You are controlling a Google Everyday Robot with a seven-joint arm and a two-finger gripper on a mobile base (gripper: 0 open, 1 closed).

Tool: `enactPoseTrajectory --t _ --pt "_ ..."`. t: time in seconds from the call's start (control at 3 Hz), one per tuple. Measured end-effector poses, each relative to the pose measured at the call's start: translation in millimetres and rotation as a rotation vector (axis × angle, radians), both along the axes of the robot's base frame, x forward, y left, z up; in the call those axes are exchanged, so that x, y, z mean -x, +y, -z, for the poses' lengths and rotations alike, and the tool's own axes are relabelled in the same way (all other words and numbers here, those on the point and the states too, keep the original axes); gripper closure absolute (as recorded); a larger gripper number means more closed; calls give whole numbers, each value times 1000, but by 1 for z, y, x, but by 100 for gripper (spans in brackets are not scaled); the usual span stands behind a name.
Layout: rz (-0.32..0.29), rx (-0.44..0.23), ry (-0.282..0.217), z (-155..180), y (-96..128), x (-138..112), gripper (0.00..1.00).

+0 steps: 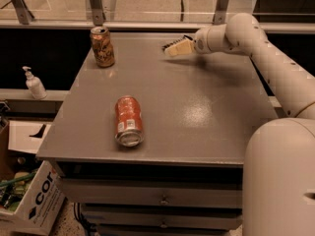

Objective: Move rxbar chocolate near orange can

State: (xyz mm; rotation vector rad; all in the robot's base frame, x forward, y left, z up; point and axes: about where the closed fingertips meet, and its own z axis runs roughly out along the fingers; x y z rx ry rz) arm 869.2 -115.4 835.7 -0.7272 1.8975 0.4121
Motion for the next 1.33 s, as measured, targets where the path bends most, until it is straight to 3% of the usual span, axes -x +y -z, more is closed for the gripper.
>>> enactPoseTrajectory --t 0.33,0.67,1.33 --pt "10 23 -2 6 -3 -11 0" --pt "12 34 6 13 -2 -15 18" --pt "29 38 -4 9 -16 -15 64"
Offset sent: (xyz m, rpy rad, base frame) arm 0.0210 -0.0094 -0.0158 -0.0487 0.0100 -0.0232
